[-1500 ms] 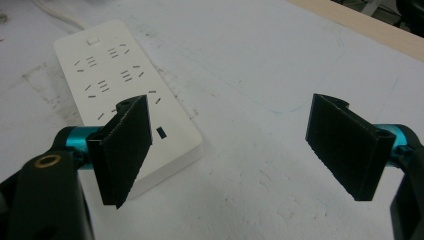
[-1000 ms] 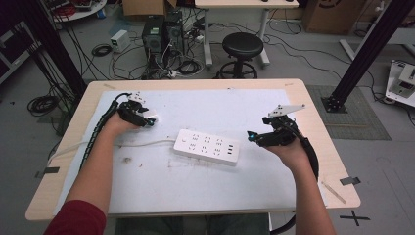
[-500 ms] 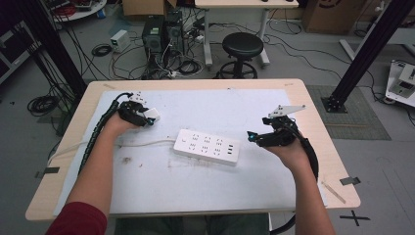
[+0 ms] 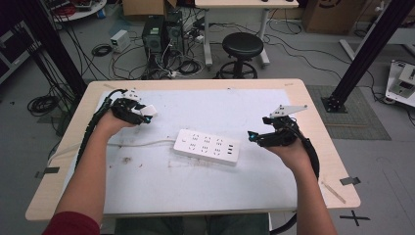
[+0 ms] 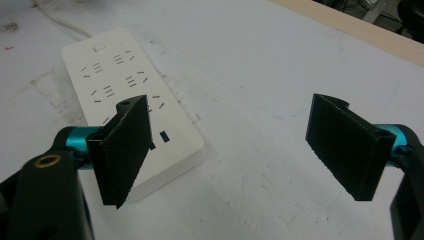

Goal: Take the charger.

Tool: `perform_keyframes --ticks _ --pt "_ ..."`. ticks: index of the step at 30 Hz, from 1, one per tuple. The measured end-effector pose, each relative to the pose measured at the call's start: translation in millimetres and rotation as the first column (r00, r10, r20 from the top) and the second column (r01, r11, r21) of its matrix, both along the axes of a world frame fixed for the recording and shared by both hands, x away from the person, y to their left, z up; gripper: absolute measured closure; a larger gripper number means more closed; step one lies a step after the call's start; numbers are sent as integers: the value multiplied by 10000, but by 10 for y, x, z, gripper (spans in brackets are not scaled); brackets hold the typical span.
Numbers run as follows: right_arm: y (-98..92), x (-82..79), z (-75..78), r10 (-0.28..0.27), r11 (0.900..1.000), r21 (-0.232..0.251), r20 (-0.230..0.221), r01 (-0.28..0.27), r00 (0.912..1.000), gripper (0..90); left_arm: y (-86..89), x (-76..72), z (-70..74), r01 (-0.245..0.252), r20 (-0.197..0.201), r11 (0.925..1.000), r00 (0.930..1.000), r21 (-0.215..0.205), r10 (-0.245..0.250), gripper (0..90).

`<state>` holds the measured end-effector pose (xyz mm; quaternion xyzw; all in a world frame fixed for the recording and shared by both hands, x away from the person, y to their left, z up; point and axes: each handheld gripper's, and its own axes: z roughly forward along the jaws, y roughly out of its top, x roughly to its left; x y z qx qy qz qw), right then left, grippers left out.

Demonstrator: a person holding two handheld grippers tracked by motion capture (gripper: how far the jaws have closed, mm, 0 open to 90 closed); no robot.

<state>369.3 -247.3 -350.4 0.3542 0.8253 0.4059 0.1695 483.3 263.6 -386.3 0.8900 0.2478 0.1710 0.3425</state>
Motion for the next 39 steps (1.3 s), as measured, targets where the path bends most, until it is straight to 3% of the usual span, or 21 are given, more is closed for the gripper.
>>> perform_keyframes --ticks 3,5,6,8,13,15,17,18,20,23,32,39 --pt "-6 7 12 65 10000 -26 -19 -65 10000 188 33 -146 151 -10 242 9995 9997 -302 17 424" --pt "-6 8 16 97 10000 -20 -10 -97 10000 188 33 -146 151 -10 242 9995 9997 -302 17 424" --pt "-4 12 24 150 9999 4 22 -150 9999 189 49 -267 236 127 318 9987 9994 -485 -111 424" --pt "-3 13 30 174 9998 7 27 -174 9998 189 51 -313 264 140 342 9984 9993 -553 -121 425" --pt "-1 17 58 283 9995 141 46 -284 9996 188 35 -599 426 184 528 9958 9985 -896 -137 424" --pt "-3 24 61 344 9993 153 59 -344 9994 189 19 -691 467 279 592 9954 9980 -916 -225 424" --pt "-2 27 67 360 9992 150 36 -361 9993 189 19 -691 467 279 592 9954 9980 -916 -225 424" --pt "-4 36 78 378 9991 165 61 -379 9993 189 -10 -824 497 404 578 9934 9977 -1076 -343 424" --pt "-8 38 84 371 9991 187 62 -373 9993 189 -10 -824 497 404 578 9934 9977 -1076 -343 424" --pt "-15 62 90 365 9991 207 24 -365 9993 189 -45 -976 503 774 532 9910 9960 -1092 -720 425" --pt "-9 86 76 306 9994 190 -158 -303 9994 188 -69 -951 395 1034 293 9891 9945 -1050 -1008 425" --pt "18 132 112 296 9995 61 -201 -295 9994 189 -122 -900 370 1207 363 9858 9924 -1166 -1172 425"
